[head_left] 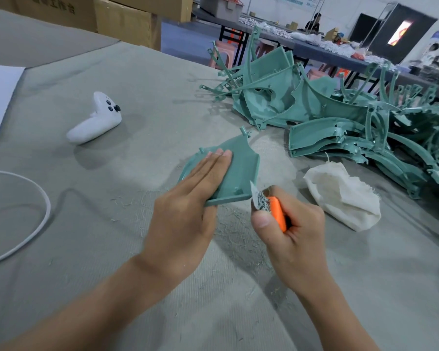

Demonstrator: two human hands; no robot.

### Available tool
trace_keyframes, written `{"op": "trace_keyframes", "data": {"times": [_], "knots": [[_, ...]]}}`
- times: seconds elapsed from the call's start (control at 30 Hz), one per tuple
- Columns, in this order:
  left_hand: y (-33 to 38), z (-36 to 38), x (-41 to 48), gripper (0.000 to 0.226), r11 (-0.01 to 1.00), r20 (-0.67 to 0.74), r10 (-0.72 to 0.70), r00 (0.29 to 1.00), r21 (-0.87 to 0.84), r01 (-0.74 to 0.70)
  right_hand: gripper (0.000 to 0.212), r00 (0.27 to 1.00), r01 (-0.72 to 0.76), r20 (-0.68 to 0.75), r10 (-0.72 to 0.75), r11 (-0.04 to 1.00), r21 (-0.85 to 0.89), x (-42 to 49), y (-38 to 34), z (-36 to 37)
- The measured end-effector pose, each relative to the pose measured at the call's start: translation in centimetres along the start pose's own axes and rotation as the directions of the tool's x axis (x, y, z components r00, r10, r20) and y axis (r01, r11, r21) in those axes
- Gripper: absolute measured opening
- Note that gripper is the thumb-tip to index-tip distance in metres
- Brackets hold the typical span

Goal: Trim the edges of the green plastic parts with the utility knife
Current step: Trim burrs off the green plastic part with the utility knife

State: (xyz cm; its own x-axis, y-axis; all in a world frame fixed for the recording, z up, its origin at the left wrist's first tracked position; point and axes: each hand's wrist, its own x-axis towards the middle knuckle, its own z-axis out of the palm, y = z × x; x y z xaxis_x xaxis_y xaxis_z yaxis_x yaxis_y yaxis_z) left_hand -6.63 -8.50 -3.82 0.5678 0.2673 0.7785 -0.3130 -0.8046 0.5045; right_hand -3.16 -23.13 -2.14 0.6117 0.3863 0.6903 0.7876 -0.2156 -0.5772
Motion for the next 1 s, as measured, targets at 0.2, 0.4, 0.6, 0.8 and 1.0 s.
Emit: {"op": "trace_keyframes", "data": {"times": [0.2, 0.4, 0.6, 0.8, 1.0], "knots": [[0.0, 0.0, -0.1, 0.059, 1.0, -0.001, -0.001, 1.0, -0.024, 0.001, 0.066, 0.999, -0.001, 0.035, 0.0, 0.999, 0.041, -0.2, 0.2, -0.2], [0.0, -0.2, -0.1, 0.056, 1.0, 0.008, 0.005, 1.0, -0.006, -0.005, 0.061, 0.999, -0.007, 0.038, 0.005, 0.998, 0.057, -0.2, 0.2, -0.1], [0.2, 0.0, -0.3, 0.051, 1.0, 0.009, -0.002, 1.0, -0.004, 0.002, 0.067, 0.998, -0.049, 0.035, 0.047, 0.997, 0.06, -0.1, 0.4, 0.1], [0.1, 0.2, -0.5, 0.051, 1.0, -0.008, 0.018, 1.0, -0.024, -0.019, 0.069, 0.997, -0.077, 0.024, 0.075, 0.994, 0.082, 0.1, 0.6, 0.3], [0.1, 0.3, -0.8, 0.052, 0.998, 0.029, 0.068, 0.997, -0.016, -0.068, 0.057, 0.976, -0.199, -0.075, 0.203, 0.978, 0.057, 1.0, 1.4, 0.4]]}}
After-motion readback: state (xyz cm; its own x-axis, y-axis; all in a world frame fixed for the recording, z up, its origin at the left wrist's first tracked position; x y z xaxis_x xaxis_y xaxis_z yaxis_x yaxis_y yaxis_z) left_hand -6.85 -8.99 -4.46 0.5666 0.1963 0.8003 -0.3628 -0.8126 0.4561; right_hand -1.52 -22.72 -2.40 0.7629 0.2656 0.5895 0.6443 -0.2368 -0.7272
